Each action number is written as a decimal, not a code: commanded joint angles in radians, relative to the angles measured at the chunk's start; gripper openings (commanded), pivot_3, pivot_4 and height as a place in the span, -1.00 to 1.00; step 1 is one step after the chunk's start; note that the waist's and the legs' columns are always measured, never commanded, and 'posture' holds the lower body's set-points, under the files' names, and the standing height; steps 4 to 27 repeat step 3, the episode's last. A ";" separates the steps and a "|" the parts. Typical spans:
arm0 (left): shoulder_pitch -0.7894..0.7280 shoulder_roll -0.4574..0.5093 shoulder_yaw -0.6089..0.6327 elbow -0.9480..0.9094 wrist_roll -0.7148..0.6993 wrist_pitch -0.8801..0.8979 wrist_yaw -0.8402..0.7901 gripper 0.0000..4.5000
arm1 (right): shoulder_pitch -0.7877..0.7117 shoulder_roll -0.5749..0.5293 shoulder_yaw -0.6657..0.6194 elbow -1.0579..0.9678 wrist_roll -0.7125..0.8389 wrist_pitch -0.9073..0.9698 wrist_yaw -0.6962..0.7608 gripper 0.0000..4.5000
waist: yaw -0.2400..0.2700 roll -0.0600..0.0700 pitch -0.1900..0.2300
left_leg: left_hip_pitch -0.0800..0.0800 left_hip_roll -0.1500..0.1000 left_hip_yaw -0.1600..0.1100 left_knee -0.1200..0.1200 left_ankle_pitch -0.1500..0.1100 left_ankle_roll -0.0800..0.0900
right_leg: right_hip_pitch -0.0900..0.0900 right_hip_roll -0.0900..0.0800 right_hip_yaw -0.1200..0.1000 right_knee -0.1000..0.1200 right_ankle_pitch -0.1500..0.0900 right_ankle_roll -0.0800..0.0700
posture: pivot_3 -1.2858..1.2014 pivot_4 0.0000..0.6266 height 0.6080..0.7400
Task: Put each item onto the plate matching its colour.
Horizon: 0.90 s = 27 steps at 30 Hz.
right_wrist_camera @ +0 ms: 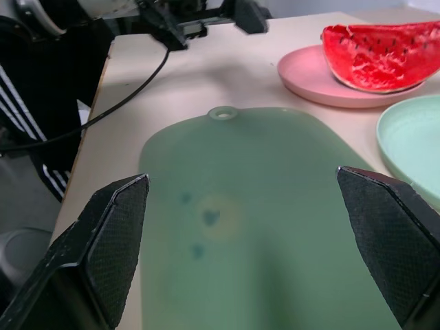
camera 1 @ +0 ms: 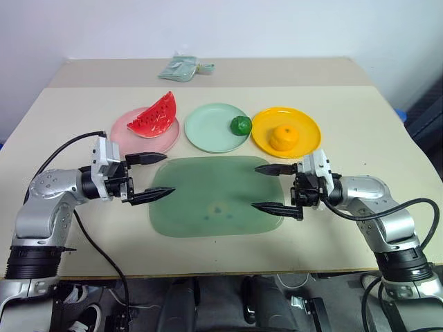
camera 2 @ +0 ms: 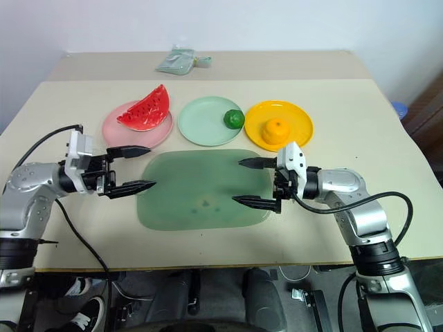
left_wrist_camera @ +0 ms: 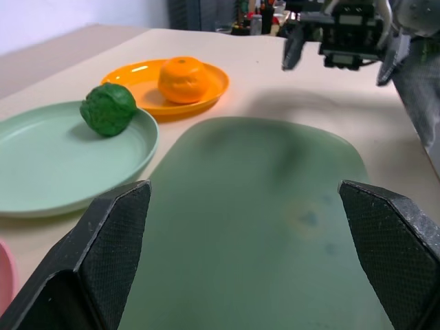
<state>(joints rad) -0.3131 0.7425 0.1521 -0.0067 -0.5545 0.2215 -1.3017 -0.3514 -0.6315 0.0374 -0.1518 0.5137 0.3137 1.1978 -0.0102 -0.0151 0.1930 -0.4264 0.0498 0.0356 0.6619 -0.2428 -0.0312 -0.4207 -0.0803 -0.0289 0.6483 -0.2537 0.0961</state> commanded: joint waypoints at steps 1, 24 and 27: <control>-0.003 0.014 0.030 -0.044 -0.022 0.002 0.007 1.00 | -0.028 0.013 -0.002 -0.010 -0.003 -0.019 -0.009 0.98 | 0.004 0.000 0.000 | 0.000 0.000 0.000 0.000 0.000 0.000 | 0.000 0.000 0.000 0.000 0.000 0.000 | 0.03 -0.52 1.00; -0.013 0.011 0.025 -0.038 -0.021 0.006 0.010 1.00 | -0.032 0.019 0.002 -0.009 -0.008 -0.021 -0.013 0.98 | 0.005 0.000 0.000 | 0.000 0.000 0.000 0.000 0.000 0.000 | 0.000 0.000 0.000 0.000 0.000 0.000 | 0.03 -0.52 1.00; -0.013 0.011 0.025 -0.038 -0.021 0.006 0.010 1.00 | -0.032 0.019 0.002 -0.009 -0.008 -0.021 -0.013 0.98 | 0.005 0.000 0.000 | 0.000 0.000 0.000 0.000 0.000 0.000 | 0.000 0.000 0.000 0.000 0.000 0.000 | 0.03 -0.52 1.00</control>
